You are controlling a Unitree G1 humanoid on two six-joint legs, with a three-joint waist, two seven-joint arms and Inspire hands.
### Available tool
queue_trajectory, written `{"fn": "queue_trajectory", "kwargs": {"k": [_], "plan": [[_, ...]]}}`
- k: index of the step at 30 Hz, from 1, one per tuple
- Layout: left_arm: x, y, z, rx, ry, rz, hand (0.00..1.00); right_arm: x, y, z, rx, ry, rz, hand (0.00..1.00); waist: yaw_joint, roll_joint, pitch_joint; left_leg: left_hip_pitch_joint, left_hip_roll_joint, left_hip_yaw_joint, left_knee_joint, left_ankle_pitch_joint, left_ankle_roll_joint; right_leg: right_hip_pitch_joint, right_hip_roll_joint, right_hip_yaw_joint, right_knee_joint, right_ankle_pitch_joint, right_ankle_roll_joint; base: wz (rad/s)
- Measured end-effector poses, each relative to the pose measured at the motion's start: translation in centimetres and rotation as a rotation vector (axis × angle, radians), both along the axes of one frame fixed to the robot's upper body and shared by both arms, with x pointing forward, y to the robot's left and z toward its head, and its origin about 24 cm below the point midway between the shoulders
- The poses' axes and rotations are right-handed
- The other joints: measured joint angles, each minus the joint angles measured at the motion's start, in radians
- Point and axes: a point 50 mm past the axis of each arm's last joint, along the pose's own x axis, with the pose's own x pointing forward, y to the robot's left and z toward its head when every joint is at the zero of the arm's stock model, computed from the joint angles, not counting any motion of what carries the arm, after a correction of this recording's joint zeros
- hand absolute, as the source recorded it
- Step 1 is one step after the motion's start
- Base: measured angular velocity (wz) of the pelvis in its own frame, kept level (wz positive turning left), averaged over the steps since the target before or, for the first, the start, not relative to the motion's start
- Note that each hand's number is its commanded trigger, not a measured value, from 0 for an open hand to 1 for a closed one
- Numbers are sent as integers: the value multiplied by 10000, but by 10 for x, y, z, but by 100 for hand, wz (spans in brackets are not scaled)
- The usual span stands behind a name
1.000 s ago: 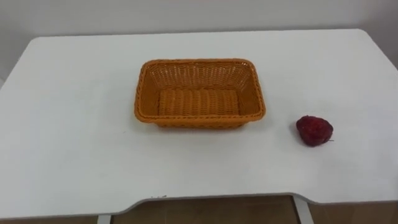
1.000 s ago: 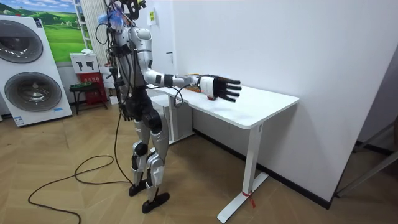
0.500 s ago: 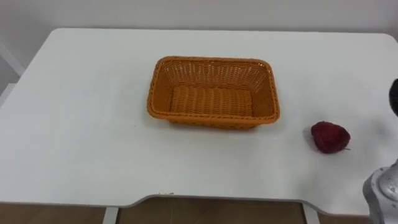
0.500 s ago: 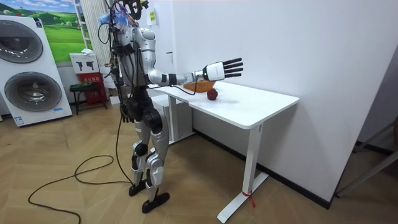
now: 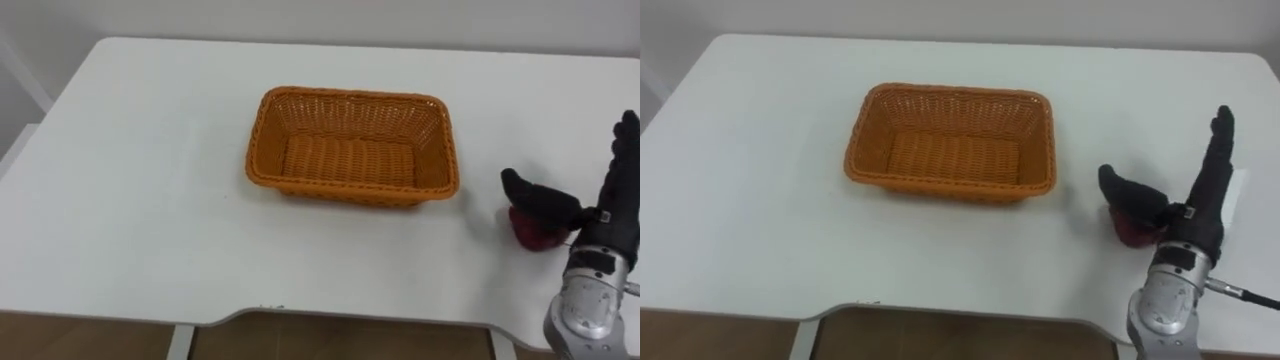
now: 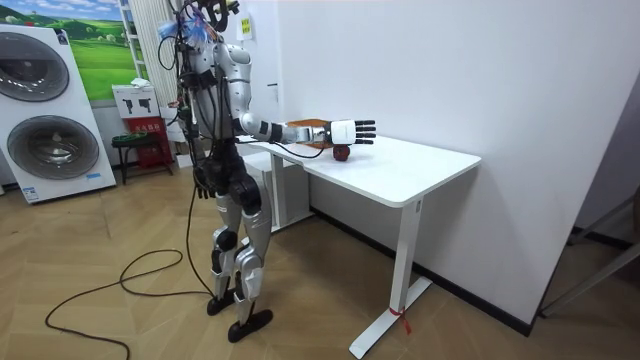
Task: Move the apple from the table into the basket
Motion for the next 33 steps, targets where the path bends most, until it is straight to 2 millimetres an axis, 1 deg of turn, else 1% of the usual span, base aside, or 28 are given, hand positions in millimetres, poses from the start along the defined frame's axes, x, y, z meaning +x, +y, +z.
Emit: {"fn": "queue_trajectory", "kwargs": {"k": [3, 5, 8, 10, 14, 15, 16, 17, 18, 19, 22, 26, 30, 33], "plan": [[0, 0, 0, -14, -1, 38, 0, -1, 0, -8, 84, 431, 197, 0, 10, -27, -7, 64, 8, 0, -15, 0, 0, 54, 8, 0, -144, 35, 0, 0], [1, 0, 0, -29, -27, 41, 0, -4, 0, -17, 190, 935, 403, 0, 22, -52, -1, 81, 15, 2, -30, 0, 0, 69, 17, 10, -160, 52, 1, 0], [2, 0, 0, -92, -55, 20, 0, -7, 1, -24, 248, 1274, 567, 0, 16, -57, -3, 63, 14, 3, -28, 0, 0, 40, 14, 12, -157, 53, 1, 0], [3, 0, 0, -113, -96, 8, 0, -12, -1, -36, 341, 1843, 577, 0, 13, -76, -17, 50, 12, 3, -22, 0, 0, 28, 15, 16, -154, 56, 1, 0], [3, 0, 0, -98, -109, 6, 0, -14, -1, -40, 285, 1879, 641, 0, 10, -67, -17, 148, 10, -9, -27, 0, 0, 172, 16, 1, -193, 58, 4, 1], [2, 0, 0, -84, -84, 14, 0, -16, -2, -43, 261, 1987, 638, 0, 8, -39, -42, 180, 6, -27, -25, 0, 0, 231, 15, -16, -234, 65, 7, 9], [2, 0, 0, -77, -89, 16, 0, -17, -2, -45, 221, 2046, 647, 18, -24, -43, -48, 216, 9, -84, -19, 0, 0, 339, 16, -62, -336, 111, 6, 10], [2, 0, 0, -73, -84, 16, 0, -18, -2, -46, 144, 2111, 671, 40, -33, -50, -51, 234, 8, -106, -19, 0, 0, 362, 14, -75, -335, 112, 5, 10], [1, 1, 0, -59, -73, 3, 0, -19, -2, -48, 25, 2227, 702, 85, -36, -49, -52, 275, 8, -126, -19, 0, 0, 405, 8, -77, -329, 112, 5, 4], [1, 1, 0, -49, -46, -13, 0, -20, -2, -50, -145, 2336, 765, 100, -33, -44, -47, 309, 8, -126, -20, 0, 0, 448, 8, -81, -332, 112, 5, 0], [0, 2, 1, -12, -22, -30, 0, -25, -5, -56, -409, 2511, 665, 100, -82, -40, -50, 338, -3, -171, -2, -1, 0, 516, 5, -144, -330, 113, 6, 4], [-3, 4, 1, 49, 44, 8, 0, -31, -16, -62, -882, 2761, 243, 100, -112, -76, -73, 466, 5, -170, -25, -4, -2, 694, 22, -133, -327, 116, 10, 1], [-2, 4, 1, 63, -49, 28, 0, -27, -25, -62, -1179, 2905, 37, 100, -123, -73, -89, 505, 10, -185, -27, -7, -4, 795, 36, -86, -322, 117, 9, 0], [-1, 4, 2, 176, -158, -5, 0, -27, -29, -63, -1289, 2979, -179, 100, -111, -74, -95, 530, 7, -179, -9, -7, -4, 803, 47, -84, -324, 117, 9, 3]]}}
